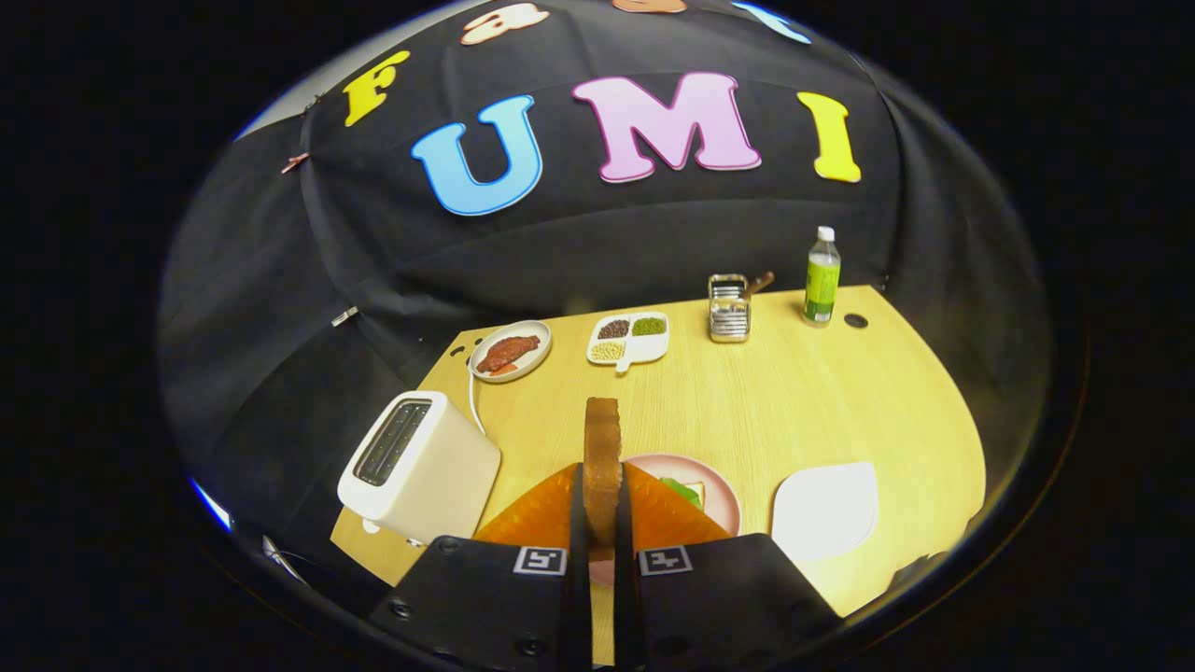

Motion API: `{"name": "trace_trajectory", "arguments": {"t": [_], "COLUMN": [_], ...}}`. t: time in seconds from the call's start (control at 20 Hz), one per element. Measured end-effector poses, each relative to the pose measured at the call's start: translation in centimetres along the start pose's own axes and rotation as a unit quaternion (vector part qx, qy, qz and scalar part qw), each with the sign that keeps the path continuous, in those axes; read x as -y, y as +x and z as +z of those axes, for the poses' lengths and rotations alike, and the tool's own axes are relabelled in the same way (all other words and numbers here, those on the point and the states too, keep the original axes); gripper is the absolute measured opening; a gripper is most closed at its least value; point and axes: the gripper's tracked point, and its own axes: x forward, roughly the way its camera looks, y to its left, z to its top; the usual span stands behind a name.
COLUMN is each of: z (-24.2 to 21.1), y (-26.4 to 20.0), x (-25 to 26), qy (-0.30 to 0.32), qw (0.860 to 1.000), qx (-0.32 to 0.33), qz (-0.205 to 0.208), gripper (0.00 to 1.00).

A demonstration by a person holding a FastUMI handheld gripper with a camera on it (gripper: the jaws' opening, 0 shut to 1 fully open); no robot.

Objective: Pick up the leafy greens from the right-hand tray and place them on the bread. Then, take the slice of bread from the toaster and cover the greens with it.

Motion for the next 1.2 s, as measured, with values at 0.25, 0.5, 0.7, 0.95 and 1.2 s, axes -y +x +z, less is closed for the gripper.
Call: {"name": "trace_trajectory", "arguments": {"t": [0.25,0.5,0.7,0.95,1.2], "z": [-3.4,-6.2,-7.5,-9.2,-9.4], "y": [3.6,7.0,8.1,8.9,9.3], "x": [-0.4,1.2,5.0,7.5,9.4], "qy": [0.044,0.066,0.035,-0.023,-0.103], "qw": [0.999,0.997,0.997,0.995,0.988], "qx": [-0.013,-0.048,-0.054,-0.069,-0.063], "qz": [0.010,-0.009,-0.046,-0.069,-0.097], "gripper": [0.14,0.14,0.14,0.14,0.40]}}
